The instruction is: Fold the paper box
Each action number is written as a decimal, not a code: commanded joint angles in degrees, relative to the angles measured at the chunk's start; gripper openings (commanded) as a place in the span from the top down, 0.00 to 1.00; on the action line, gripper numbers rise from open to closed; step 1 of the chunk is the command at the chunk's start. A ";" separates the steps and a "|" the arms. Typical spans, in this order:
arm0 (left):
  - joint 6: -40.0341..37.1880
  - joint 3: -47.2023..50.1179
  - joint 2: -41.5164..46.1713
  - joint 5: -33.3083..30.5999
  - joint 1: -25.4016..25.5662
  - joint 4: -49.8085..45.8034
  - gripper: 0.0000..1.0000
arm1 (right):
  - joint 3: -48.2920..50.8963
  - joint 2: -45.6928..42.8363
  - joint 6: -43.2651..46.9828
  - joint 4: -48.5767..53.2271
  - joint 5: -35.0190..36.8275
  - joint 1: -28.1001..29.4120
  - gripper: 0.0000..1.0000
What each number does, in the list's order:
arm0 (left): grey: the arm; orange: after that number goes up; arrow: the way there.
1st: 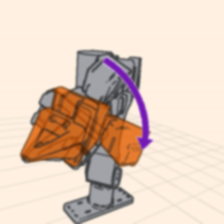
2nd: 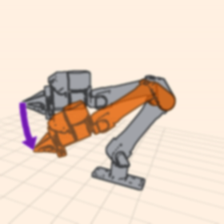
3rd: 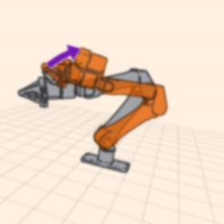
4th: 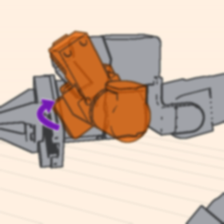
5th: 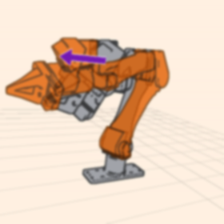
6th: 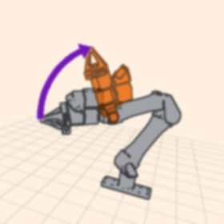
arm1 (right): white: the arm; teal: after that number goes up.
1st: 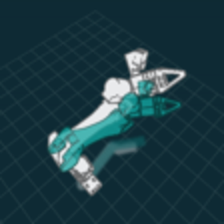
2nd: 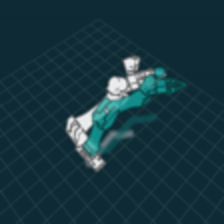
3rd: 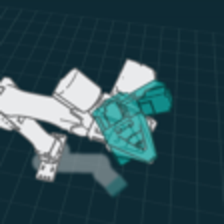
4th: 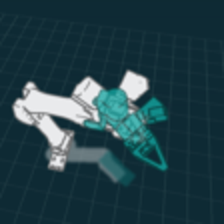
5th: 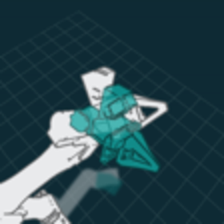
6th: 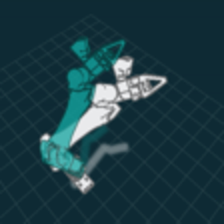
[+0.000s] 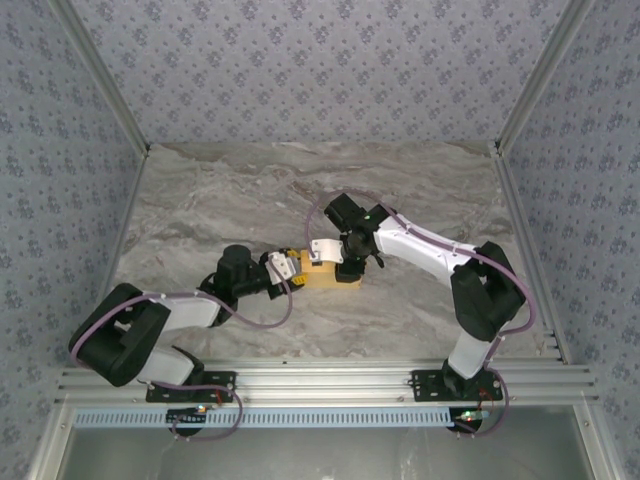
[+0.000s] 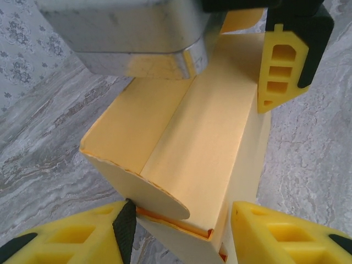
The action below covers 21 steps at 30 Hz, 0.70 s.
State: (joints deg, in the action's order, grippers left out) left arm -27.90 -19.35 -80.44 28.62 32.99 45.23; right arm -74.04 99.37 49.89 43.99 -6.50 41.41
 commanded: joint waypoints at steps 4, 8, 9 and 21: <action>-0.29 0.39 -1.39 5.39 -0.33 -1.26 0.49 | 5.22 5.22 4.99 -3.21 8.24 0.74 0.56; 0.44 0.94 -0.50 6.27 -1.15 -0.50 0.48 | 7.30 5.40 6.18 -4.82 9.10 1.04 0.56; 0.33 1.10 -0.36 6.35 -1.15 -0.49 0.48 | 7.66 5.44 6.59 -5.36 9.38 1.14 0.56; 2.19 3.19 3.57 6.63 -1.39 0.96 0.45 | 9.57 5.23 8.84 -8.63 10.90 1.75 0.56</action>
State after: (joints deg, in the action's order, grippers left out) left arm -27.07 -17.23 -78.35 32.14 31.48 46.17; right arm -69.63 97.86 55.35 37.06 -1.89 43.03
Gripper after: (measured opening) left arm 0.545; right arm 0.445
